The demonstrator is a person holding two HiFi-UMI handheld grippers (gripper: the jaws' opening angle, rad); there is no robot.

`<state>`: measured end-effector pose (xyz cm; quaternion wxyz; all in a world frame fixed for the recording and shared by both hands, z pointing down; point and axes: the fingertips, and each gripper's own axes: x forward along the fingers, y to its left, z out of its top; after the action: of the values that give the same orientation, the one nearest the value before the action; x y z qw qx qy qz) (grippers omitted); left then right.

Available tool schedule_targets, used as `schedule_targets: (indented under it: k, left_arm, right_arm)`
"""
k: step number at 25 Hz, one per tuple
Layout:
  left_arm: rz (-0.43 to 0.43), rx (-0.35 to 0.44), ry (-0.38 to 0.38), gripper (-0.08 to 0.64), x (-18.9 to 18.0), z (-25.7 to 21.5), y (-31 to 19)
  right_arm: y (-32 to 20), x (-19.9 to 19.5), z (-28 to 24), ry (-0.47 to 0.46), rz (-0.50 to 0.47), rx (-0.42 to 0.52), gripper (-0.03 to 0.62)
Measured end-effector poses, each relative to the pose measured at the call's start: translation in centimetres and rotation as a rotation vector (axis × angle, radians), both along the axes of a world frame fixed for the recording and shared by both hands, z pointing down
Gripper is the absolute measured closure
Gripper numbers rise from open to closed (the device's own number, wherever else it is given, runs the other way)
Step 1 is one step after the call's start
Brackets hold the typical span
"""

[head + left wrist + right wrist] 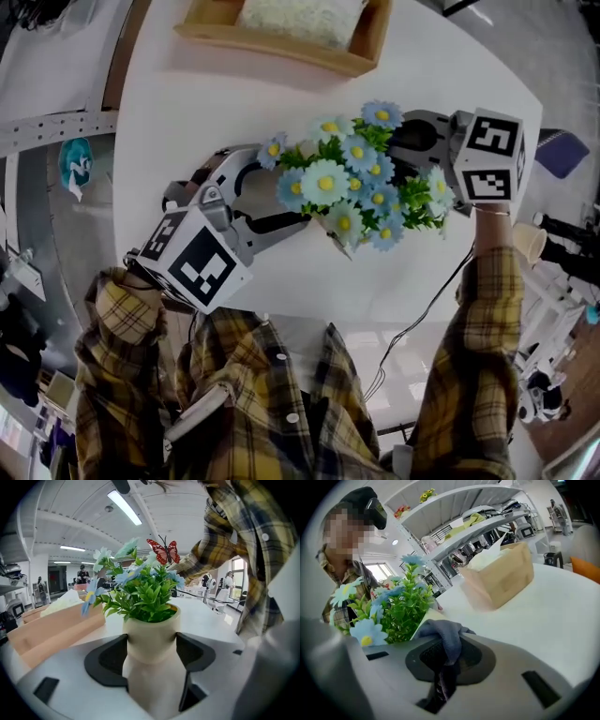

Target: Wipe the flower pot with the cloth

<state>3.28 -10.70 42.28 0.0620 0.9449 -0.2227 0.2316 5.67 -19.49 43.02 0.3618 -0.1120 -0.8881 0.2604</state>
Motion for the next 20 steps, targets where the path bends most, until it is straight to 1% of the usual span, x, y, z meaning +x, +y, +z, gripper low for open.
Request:
schedule_targets:
  k: [2,4,7,11,14,16,20]
  left_arm:
    - [0.041,-0.009,-0.004,0.235,-0.5,0.4,0.1]
    - [0.050,-0.012,-0.005,0.233,-0.5,0.4,0.4]
    - [0.016,0.001,-0.014,0.233,-0.9,0.2,1.0]
    - [-0.031,0.002,-0.027,0.233,-2.4,0.7,2.9]
    - [-0.065,-0.022,-0.013,0.232,-3.3,0.8,5.0]
    - [-0.097,-0.043,0.011,0.219,-3.6,0.7,6.3]
    - [-0.222,-0.059,0.056,0.188,-4.1,-0.5,6.5]
  right_arm:
    - [0.1,-0.6,0.5,0.019,0.009,-0.002,0.569]
    - [0.2,-0.6,0.4,0.024,0.039,0.008,0.569]
    - [0.6,-0.3,0.1,0.011,0.108,0.028,0.569]
    - [2.4,0.1,0.4,-0.002,0.205,0.043,0.569]
    - [4.1,0.5,0.7,-0.007,0.316,0.061,0.569]
    - [5.0,0.7,0.8,-0.014,0.415,0.071,0.569]
    - [6.5,0.9,0.9,-0.016,0.623,0.076,0.569]
